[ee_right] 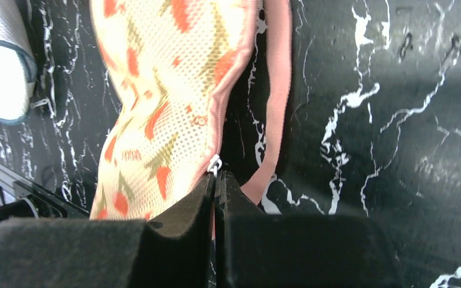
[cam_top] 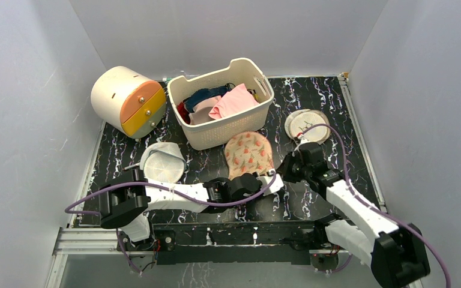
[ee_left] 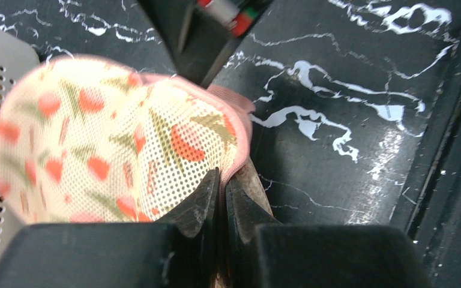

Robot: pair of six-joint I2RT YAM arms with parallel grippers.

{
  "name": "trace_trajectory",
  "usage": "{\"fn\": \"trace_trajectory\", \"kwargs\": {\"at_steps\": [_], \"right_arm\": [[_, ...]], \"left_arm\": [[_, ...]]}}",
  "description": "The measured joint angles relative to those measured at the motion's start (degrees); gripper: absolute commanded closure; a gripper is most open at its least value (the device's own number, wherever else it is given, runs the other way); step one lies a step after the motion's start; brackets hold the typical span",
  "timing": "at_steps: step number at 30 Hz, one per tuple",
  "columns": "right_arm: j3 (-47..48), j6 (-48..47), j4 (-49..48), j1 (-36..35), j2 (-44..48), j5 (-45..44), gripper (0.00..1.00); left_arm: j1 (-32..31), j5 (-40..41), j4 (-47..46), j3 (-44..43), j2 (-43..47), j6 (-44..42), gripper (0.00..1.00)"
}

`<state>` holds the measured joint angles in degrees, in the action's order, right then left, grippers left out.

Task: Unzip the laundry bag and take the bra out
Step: Unzip the laundry bag at the center of the board.

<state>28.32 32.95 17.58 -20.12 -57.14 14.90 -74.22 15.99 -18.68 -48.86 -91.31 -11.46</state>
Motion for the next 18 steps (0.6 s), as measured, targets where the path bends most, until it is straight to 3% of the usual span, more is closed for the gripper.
{"fn": "trace_trajectory", "kwargs": {"at_steps": [2,3,7,8,14,18], "right_arm": [[-1.88,1.36,1.68,0.02,4.31,-0.11,1.0],[-2.89,2.16,2.27,0.04,6.6,0.0,1.0],[-3.85,3.78,5.9,0.28,11.04,0.24,1.0],[-3.85,3.82,6.47,0.28,11.23,0.55,1.0],[-3.91,2.93,7.78,0.31,10.99,6.84,1.0],[-3.93,2.12,6.82,0.31,9.77,11.26,1.0]], "left_arm": [[-0.2,1.66,0.7,0.0,-0.55,-0.02,0.94],[-0.24,2.51,0.96,0.0,-0.7,-0.02,0.87],[0.02,9.11,2.95,-0.02,-2.12,0.11,0.39],[0.13,9.97,3.52,0.0,-2.29,-0.28,0.33],[0.66,8.2,2.27,4.0,2.32,-0.31,0.13],[0.61,3.61,-0.31,6.73,8.33,-1.01,0.09]]}}
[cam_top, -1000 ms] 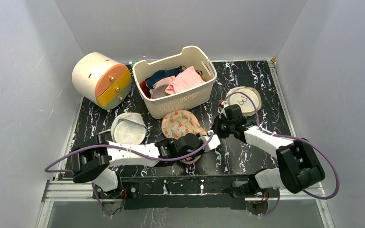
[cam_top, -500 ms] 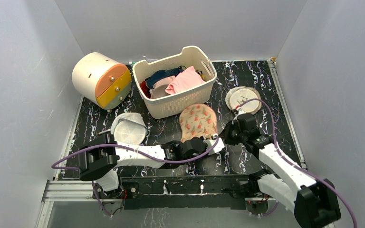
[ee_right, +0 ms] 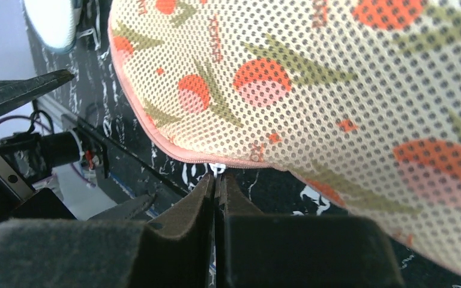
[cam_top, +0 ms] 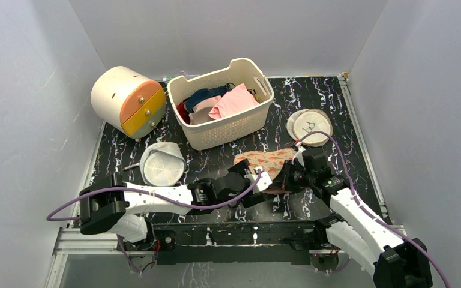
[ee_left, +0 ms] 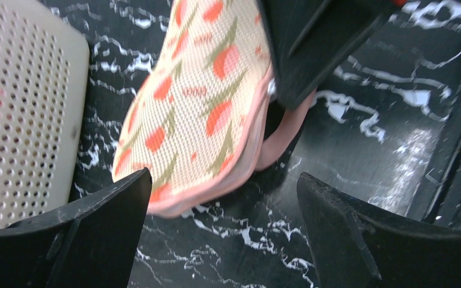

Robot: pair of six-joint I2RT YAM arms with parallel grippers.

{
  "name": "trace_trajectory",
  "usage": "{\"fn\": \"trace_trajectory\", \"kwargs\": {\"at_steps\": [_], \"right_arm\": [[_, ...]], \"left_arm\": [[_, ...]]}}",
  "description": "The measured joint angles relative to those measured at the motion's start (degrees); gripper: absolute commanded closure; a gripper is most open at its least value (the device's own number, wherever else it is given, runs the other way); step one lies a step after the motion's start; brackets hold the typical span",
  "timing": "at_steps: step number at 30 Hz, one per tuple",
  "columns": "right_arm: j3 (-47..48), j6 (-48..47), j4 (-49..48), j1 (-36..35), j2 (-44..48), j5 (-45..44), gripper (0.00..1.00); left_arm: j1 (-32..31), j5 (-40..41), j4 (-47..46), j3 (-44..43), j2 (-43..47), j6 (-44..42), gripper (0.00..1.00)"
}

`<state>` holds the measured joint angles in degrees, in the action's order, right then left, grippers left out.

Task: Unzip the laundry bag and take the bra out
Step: Unzip the laundry bag at the center of the board.

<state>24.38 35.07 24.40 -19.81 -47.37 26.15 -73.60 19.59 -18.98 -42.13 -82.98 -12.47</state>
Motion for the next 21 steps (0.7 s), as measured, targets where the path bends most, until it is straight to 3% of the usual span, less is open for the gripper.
{"fn": "trace_trajectory", "kwargs": {"at_steps": [7,21], "right_arm": [[0.0,-1.62,-2.32,-0.07,-1.09,5.62,1.0],[0.0,-2.16,-4.83,-0.66,-2.21,10.19,1.0]], "left_arm": [[0.0,-3.3,-2.23,-0.85,-2.29,-2.82,0.15],[0.37,-2.95,-5.03,-0.96,-7.13,-8.07,0.57]]}}
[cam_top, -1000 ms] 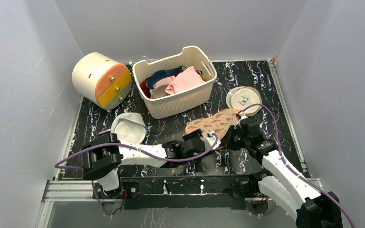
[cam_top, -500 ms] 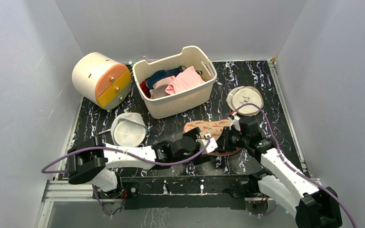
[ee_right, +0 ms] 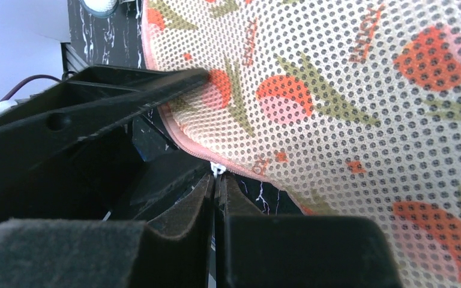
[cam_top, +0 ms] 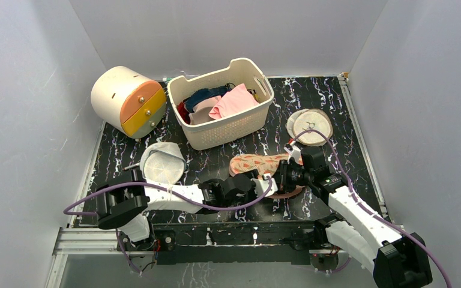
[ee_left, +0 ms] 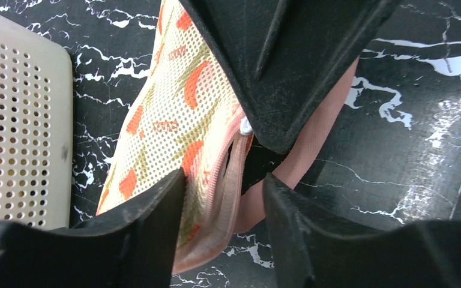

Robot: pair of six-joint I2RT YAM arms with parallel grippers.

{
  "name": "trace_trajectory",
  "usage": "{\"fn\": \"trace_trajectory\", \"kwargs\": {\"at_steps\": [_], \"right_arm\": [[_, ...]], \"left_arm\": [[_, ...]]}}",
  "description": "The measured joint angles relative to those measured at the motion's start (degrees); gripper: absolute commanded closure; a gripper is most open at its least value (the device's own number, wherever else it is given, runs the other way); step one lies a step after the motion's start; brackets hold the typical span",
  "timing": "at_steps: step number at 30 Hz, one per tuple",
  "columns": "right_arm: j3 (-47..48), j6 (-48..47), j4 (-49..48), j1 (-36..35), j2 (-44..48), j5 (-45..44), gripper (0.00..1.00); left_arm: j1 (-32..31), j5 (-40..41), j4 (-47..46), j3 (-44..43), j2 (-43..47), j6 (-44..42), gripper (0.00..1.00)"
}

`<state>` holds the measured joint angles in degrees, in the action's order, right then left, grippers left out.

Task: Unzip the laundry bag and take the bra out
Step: Unzip the laundry bag at the center of the board.

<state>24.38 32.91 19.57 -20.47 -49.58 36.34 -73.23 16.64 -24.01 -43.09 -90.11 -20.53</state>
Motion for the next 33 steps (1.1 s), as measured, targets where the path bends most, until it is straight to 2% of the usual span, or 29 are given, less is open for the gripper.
{"fn": "trace_trajectory", "kwargs": {"at_steps": [12,22,33], "right_arm": [[0.02,-1.84,-0.52,-0.17,-0.85,-0.44,1.0],[1.73,-2.1,0.11,-0.33,-1.44,-7.8,1.0],[4.02,2.86,5.35,-0.61,1.62,-23.02,1.0]], "left_arm": [[0.28,5.53,-0.55,-0.09,-0.44,0.37,1.0],[0.31,8.94,-0.87,0.52,1.16,0.2,1.0],[0.33,10.34,-0.87,1.14,2.58,0.17,1.0]]}}
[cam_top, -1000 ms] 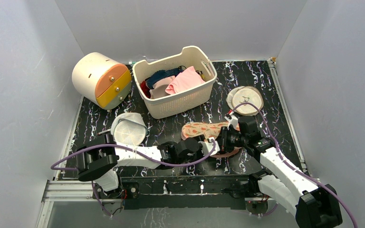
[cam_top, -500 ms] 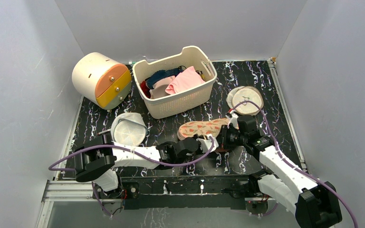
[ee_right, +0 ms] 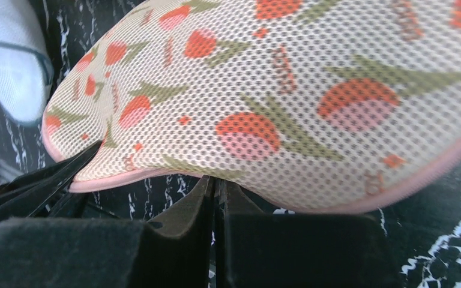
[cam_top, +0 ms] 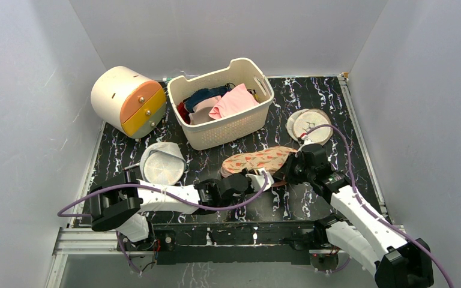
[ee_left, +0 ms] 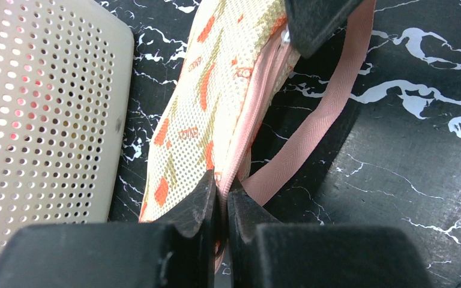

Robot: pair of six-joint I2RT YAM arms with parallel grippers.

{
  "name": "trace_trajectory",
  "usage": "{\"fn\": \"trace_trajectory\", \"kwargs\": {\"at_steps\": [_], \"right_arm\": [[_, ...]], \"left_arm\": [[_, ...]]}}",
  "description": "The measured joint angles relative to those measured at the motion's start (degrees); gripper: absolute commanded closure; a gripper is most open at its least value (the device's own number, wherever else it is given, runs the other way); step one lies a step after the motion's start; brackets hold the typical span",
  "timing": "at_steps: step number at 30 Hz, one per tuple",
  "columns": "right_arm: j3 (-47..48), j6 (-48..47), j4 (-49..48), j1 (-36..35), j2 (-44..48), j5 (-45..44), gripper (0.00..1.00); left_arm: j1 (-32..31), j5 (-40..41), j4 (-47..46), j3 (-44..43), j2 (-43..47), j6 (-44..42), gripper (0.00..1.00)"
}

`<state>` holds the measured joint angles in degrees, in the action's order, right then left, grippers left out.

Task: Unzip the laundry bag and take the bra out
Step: Unzip the laundry bag at the center of the board.

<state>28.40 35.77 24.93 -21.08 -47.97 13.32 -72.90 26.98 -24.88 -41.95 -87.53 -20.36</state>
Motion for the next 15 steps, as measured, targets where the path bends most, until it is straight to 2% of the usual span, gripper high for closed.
{"fn": "trace_trajectory", "kwargs": {"at_steps": [5,10,11,15], "right_arm": [[0.76,2.43,2.91,-0.09,1.36,-6.12,1.0],[0.83,3.43,4.37,-0.09,2.69,-8.63,1.0],[0.83,3.3,4.46,-0.09,2.73,-8.44,1.0],[0.81,0.83,3.08,0.04,2.62,-3.45,1.0]], "left_arm": [[0.0,0.83,-0.02,0.02,0.11,0.0,1.0],[0.0,1.2,0.02,0.02,0.13,0.44,1.0],[0.0,1.22,0.04,0.02,0.13,0.48,0.91],[0.04,1.33,1.29,0.02,0.7,0.59,0.45]]}}
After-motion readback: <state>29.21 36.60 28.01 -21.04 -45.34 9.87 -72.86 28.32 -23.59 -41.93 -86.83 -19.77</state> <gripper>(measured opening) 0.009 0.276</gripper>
